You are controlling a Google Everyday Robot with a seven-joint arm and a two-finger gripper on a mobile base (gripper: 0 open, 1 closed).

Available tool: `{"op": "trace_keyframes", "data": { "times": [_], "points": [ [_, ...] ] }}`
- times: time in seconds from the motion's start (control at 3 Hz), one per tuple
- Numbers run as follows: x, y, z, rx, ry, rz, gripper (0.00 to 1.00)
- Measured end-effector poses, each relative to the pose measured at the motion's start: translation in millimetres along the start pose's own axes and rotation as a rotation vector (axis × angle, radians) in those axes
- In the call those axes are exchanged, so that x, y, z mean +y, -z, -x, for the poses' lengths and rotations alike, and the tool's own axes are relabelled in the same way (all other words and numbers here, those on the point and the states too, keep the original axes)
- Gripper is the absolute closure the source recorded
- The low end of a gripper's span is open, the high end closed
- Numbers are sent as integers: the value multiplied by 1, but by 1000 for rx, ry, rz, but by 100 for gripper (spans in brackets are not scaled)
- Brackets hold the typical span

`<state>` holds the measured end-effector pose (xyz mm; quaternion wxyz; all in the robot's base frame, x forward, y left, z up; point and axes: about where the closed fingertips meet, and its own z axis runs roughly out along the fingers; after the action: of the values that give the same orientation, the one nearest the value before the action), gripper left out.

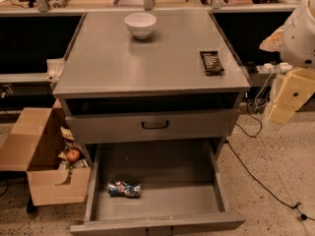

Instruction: Pick redbull can from middle drawer and place on counter

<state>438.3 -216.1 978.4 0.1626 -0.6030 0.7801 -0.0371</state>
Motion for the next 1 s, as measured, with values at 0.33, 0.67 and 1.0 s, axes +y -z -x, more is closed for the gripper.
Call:
{"op": "trace_keyframes", "data": {
  "times": [0.33,0.67,1.0],
  "points": [
    [0,0,0,0,0,0,0],
    [4,-10,2,-20,12,2,0],
    [21,-45,10,-40,37,24,0]
  ]
}}
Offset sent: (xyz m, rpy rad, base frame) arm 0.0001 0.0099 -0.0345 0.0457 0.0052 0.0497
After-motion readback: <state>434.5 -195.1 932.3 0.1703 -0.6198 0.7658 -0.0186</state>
